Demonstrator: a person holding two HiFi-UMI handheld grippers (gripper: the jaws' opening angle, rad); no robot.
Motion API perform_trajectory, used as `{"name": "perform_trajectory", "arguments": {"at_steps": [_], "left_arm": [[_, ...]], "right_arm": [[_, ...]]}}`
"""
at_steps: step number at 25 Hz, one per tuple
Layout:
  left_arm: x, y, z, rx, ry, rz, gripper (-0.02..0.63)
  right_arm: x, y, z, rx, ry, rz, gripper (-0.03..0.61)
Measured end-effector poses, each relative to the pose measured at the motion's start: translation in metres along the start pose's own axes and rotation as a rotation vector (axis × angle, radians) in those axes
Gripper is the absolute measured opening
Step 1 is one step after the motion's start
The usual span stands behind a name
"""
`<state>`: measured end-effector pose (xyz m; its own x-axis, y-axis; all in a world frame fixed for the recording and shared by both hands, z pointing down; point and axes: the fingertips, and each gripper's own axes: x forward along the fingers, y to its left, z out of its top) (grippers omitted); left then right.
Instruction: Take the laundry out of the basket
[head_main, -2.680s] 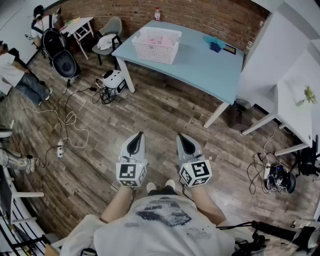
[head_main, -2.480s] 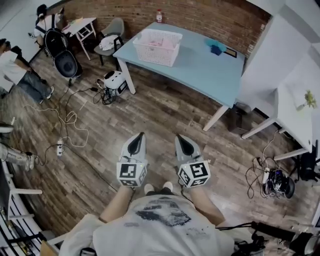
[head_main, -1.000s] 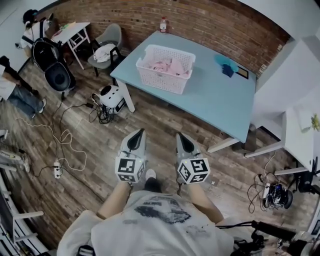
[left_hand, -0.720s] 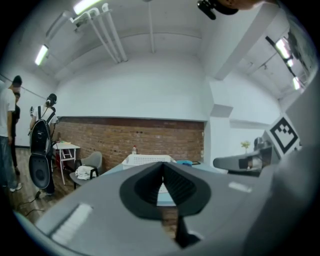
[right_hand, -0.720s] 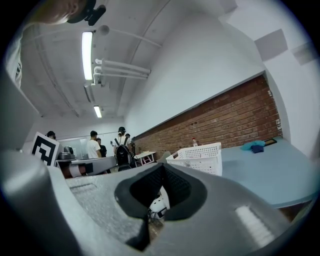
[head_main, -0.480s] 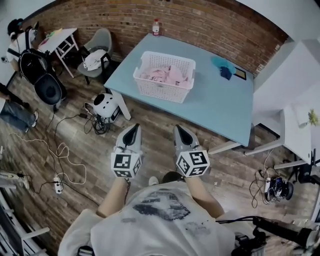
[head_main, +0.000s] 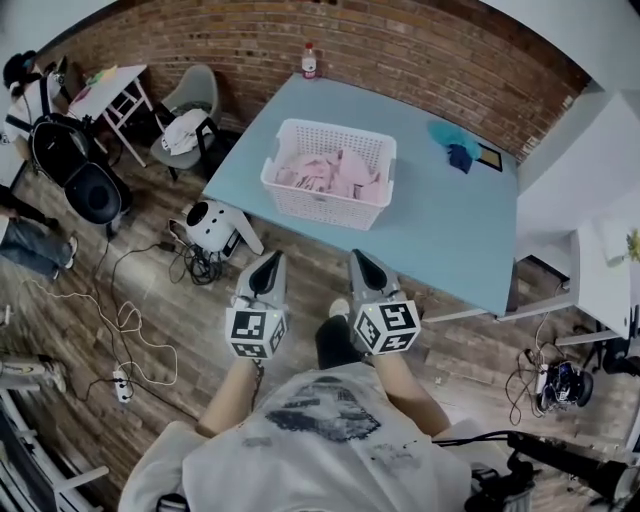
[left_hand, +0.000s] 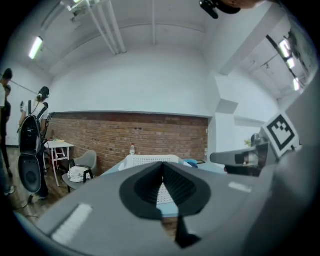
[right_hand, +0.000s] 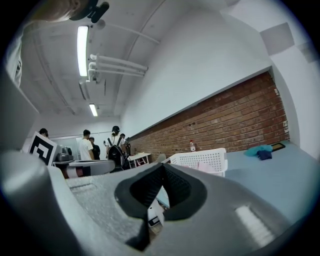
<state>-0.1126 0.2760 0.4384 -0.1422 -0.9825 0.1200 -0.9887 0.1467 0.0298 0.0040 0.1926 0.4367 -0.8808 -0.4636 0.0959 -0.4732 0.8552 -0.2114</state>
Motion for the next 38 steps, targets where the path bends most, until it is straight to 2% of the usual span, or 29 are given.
{"name": "perform_trajectory", "arguments": {"at_steps": [12, 19, 25, 38], "left_arm": [[0.191, 0.037, 0.022, 0.045, 0.072, -0.036, -0.009], [0.277, 0.052, 0.034, 0.063, 0.107, -0.026, -0.009], [0.321, 0.062, 0.034, 0.078, 0.159, -0.059, -0.008], [0.381, 0.080, 0.023, 0.069, 0.210, -0.187, -0.008]], "right_arm": [[0.133, -0.135, 0.034, 0.059, 0.009, -0.042, -0.003], [0.186, -0.203, 0.058, 0.068, 0.008, -0.047, -0.003], [0.212, -0.238, 0.071, 0.096, 0.001, -0.077, -0.003], [0.250, -0.267, 0.072, 0.096, 0.021, -0.192, -0.003]]}}
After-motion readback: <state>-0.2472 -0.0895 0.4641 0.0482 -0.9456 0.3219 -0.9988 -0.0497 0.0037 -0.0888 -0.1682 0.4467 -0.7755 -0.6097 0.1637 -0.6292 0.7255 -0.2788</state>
